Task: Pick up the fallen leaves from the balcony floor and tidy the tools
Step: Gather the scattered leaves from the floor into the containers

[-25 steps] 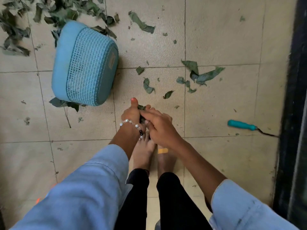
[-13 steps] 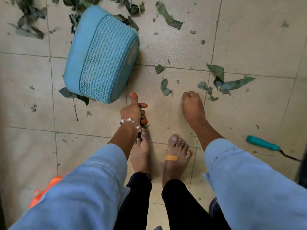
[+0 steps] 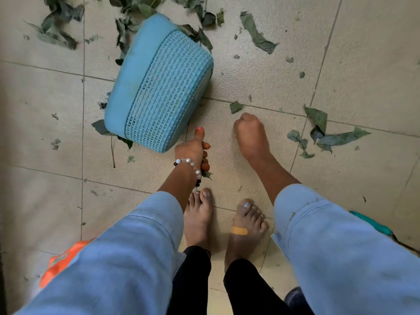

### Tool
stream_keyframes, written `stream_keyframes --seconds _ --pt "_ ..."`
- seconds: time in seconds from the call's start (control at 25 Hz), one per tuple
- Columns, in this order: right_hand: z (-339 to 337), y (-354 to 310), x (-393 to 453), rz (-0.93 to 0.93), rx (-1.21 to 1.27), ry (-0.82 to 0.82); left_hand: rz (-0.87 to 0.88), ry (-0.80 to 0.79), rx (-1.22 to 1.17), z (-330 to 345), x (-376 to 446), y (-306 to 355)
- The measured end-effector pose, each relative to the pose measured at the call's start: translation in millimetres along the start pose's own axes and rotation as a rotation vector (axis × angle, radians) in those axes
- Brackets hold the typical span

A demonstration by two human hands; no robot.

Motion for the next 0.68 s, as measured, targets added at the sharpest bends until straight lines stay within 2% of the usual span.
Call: stream_keyframes --seconds 0.04,0.08,0.12,0.24,0.32,0.52,0.6,0.68 --pt "-11.5 3.6 9.8 0.082 0.158 0.05 -0.009 -0.01 -0.003 0.3 1.1 1.5" --pt "-21.5 2.3 19.1 0.111 0.212 0.096 -0.011 -0.017 -0.012 0.3 2.5 2.2" --pt "-24.6 -0.6 26.5 0.14 0.223 0.089 -0.01 -0.022 -0.019 0.1 3.9 2.5" --pt "-11.2 -1.6 33.9 0.104 0.055 0.004 0.001 -0.045 -0.011 1.3 7.4 2.7" --pt "-7.5 1.4 25.8 0.144 0.094 -0.016 0.024 -0.056 -0.007 1.5 6.1 5.7" --pt "-25.6 9.9 -41.9 0.452 1.035 -0.006 0.072 -0.08 -0.002 14.9 -18.4 13.3" --pt "-31.8 0.3 -81.5 0.495 1.17 0.025 0.026 -0.211 -0.023 38.6 -39.8 10.7" --pt "-53.1 -8.0 -114.9 0.364 1.033 0.17 -0.061 -0.307 -0.019 59.7 -61.6 0.7"
Point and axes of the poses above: each hand's wrist, its own x-axis towards the middle knuckle, its own z-axis out of the palm, y = z × x, the point moved 8 cm from there along x, towards the middle knuckle, and after that the axes turned 7 degrees about z, right-handed, at the moved point
